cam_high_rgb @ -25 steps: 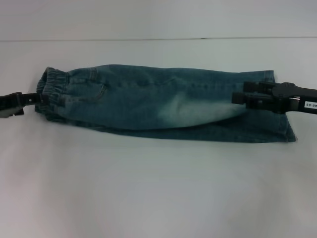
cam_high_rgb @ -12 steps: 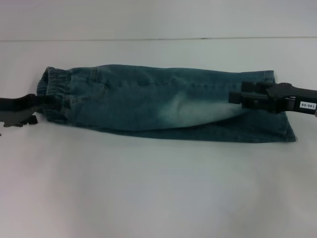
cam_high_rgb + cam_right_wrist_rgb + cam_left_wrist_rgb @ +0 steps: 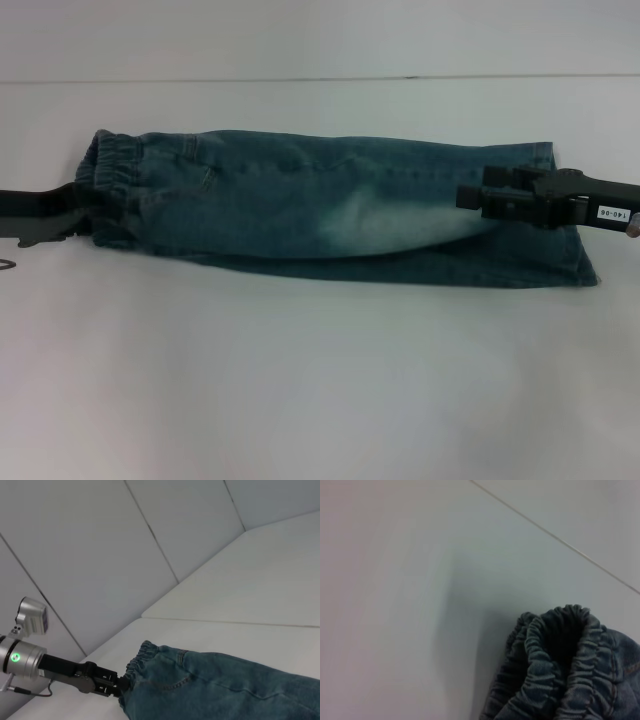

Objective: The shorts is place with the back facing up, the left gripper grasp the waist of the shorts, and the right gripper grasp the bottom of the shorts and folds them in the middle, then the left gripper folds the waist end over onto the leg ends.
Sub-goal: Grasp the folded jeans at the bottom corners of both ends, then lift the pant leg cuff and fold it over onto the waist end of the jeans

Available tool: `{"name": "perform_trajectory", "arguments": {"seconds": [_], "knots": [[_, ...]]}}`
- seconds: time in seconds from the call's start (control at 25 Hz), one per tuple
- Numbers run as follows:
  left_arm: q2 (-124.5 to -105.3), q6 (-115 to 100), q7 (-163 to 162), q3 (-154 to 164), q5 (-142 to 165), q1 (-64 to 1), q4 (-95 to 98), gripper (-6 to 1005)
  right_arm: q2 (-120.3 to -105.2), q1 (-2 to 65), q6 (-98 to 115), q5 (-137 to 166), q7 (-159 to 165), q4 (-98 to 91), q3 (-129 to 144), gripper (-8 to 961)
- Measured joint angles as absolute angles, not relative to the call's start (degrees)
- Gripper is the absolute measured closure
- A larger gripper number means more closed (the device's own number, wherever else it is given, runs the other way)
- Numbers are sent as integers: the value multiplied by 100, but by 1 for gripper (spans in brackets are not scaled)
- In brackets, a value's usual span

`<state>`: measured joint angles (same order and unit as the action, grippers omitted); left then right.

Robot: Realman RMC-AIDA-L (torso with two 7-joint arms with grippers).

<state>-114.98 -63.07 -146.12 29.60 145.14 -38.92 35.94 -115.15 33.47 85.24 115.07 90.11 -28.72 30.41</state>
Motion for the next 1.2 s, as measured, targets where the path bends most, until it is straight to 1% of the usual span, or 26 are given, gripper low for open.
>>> {"name": "perform_trajectory", "arguments": {"seconds": [0.08, 0.2, 0.4, 0.8, 1.08, 1.2], "knots": [[-11499, -6297, -14609, 2961, 14512, -3893, 3593, 325, -11516, 3337, 8520, 11499, 9011, -2872, 3040, 68], [-11504, -6272, -14592, 2967, 14510, -3893, 3593, 565, -11515, 3335, 8519, 11499, 9005, -2869, 3030, 68], [-11554, -6215, -14500, 2985, 14510, -3894, 3594, 794, -11513, 3333, 8469, 11499, 9002, -2855, 3029, 68], [-11654, -6092, -14101, 2957, 14403, -3871, 3615, 844, -11522, 3334, 8441, 11525, 9000, -2839, 3032, 68], [-11663, -6171, -13818, 2959, 14177, -3809, 3678, 896, -11561, 3331, 8412, 11519, 9000, -2842, 3030, 71], [-11667, -6318, -13805, 2981, 14127, -3770, 3822, 901, -11578, 3331, 8360, 11496, 9000, -2848, 3032, 73]]}}
